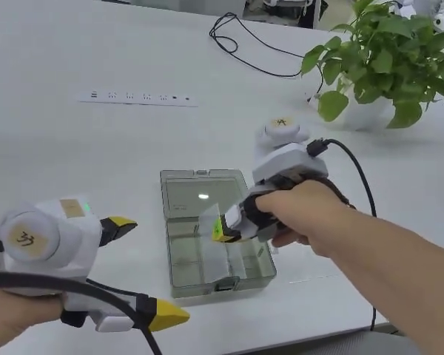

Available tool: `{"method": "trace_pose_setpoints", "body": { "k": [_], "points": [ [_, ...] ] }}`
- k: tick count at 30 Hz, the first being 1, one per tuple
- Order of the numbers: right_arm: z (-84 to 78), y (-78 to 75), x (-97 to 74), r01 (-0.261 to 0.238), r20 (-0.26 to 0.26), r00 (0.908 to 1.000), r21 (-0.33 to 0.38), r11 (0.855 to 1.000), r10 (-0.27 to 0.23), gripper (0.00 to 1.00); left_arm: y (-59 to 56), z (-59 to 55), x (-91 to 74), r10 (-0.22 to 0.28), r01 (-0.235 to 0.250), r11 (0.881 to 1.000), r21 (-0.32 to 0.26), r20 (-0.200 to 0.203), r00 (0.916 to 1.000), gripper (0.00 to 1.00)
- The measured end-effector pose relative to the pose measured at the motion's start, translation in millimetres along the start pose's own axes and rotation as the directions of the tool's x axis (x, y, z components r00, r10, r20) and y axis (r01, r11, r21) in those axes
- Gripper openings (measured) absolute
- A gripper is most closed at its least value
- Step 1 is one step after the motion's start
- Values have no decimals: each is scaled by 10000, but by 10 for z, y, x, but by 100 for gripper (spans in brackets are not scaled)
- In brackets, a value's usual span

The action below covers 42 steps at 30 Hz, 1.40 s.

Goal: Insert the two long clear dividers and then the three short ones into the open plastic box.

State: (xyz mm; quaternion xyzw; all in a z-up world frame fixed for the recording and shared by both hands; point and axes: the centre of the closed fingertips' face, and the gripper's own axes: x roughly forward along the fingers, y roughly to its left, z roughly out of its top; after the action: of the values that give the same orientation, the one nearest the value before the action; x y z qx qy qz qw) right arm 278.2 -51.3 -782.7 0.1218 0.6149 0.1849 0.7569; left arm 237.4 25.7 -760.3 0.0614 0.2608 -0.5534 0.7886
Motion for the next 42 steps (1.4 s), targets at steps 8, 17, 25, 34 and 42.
{"method": "trace_pose_setpoints", "body": {
  "k": [8,17,25,34,42],
  "points": [
    [-25,-18,39,14,-418,9991,-29,10000,-16,7,-32,52,26,-27,27,10000,17,445,9990,100],
    [-17,-37,84,130,-468,9988,-213,9997,-140,7,-28,38,29,25,-21,10000,-83,459,9989,100],
    [-25,-40,98,250,-405,9988,-385,9989,-266,7,-37,42,37,-17,26,9999,-169,517,9987,100],
    [-10,-19,82,351,-302,9988,-708,9969,-374,7,-34,47,48,-52,62,9998,-191,544,9985,100],
    [27,-45,123,354,-250,9990,-750,9966,-374,7,-43,45,60,-92,103,9997,-210,527,9986,100]
  ]
}}
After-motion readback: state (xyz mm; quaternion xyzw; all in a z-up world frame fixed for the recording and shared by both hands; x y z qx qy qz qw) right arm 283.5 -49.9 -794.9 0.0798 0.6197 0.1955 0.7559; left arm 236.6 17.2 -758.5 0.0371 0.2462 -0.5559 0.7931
